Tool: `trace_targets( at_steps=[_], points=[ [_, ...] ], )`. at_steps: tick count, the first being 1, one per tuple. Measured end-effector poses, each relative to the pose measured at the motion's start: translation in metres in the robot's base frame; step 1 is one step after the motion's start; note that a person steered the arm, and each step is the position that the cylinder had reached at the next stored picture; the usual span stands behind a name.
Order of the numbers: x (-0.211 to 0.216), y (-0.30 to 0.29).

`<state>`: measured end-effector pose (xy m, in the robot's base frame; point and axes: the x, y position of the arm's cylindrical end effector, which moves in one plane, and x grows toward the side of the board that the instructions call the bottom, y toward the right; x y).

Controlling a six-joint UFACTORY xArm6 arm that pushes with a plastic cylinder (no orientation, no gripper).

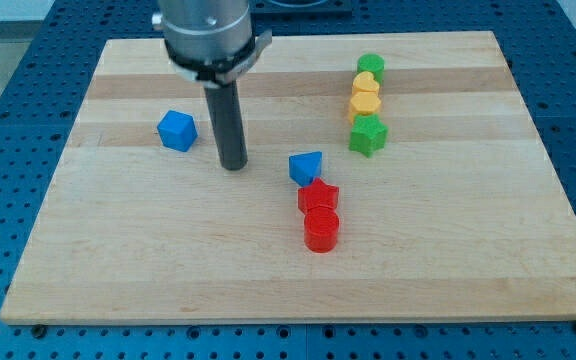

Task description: Push the blue cube towards the top left side of the board

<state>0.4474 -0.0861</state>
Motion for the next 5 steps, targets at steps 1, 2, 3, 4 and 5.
trace_targets(
  at_steps=[1,2,3,4,5],
  points=[
    [0.000,-0.005],
    [0.008,-0.047],
    [0.008,-0.058],
    [0.006,-0.065],
    [-0.042,-0.065]
  ],
)
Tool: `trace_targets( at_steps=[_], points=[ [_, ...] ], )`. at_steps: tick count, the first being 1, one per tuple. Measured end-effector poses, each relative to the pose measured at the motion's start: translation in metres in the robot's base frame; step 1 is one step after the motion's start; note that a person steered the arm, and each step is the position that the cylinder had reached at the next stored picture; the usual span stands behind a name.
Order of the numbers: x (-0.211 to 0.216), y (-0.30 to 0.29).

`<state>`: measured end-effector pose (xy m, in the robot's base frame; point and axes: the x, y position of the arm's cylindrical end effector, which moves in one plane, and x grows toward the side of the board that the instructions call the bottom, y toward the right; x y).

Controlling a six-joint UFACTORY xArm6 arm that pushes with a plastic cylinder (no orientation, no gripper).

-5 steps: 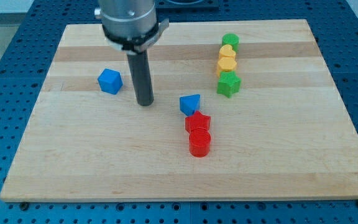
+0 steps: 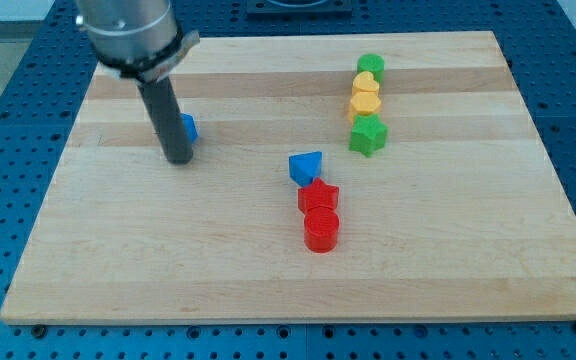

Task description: Push the blue cube towards the top left side of the board

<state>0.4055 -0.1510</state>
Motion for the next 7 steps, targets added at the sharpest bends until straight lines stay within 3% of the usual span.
trace_targets(
  at_steps=[2,5,7],
  points=[
    [-0.102,-0.002],
    [-0.094,-0.020],
    [-0.141,-0.050]
  ],
)
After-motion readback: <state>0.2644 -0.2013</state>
